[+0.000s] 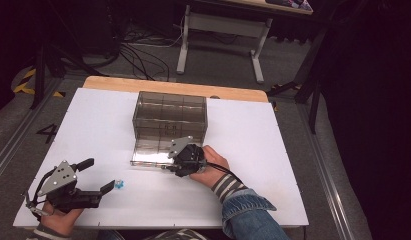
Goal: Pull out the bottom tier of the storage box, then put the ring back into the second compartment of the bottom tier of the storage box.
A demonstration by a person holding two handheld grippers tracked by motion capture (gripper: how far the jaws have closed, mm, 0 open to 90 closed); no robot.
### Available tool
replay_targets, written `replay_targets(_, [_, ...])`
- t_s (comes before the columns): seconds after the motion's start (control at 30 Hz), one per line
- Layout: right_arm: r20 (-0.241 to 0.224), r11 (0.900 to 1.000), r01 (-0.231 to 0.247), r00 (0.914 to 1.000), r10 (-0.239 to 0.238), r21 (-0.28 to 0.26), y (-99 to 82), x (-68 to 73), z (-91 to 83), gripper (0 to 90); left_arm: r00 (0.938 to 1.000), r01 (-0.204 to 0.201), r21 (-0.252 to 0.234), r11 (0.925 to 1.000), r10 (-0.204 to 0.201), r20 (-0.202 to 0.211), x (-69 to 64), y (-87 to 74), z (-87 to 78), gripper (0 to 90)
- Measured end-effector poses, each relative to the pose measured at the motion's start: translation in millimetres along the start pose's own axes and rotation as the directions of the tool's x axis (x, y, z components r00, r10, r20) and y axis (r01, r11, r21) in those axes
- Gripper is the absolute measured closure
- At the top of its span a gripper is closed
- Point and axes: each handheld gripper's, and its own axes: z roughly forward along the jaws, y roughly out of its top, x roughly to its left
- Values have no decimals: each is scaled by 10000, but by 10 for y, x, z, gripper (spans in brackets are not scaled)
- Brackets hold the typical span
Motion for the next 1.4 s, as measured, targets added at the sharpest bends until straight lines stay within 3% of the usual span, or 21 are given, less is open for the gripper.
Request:
replay_targets(0.27, [224,9988,-267,9994,276,-405,-16,-14,-135,474,10000,7,-5,10000,-7,16,-5,0,-1,43])
replay_targets(0.53, [207,9933,-629,9977,652,-970,-59,-84,-221,368,10000,14,29,10000,-15,84,3,0,15,43])
replay_targets(0.93, [411,9864,-797,9954,864,-1439,-87,-88,-353,288,10000,32,13,10000,-32,78,0,0,10,43])
replay_targets(1.1, [554,9769,-1090,9911,1211,-1840,-161,-98,-460,238,10000,24,24,10000,-25,88,1,-1,9,43])
replay_targets(1.4, [799,9497,-1719,9768,1988,-2618,-390,-100,-686,175,9999,14,36,10000,-14,113,-4,2,18,43])
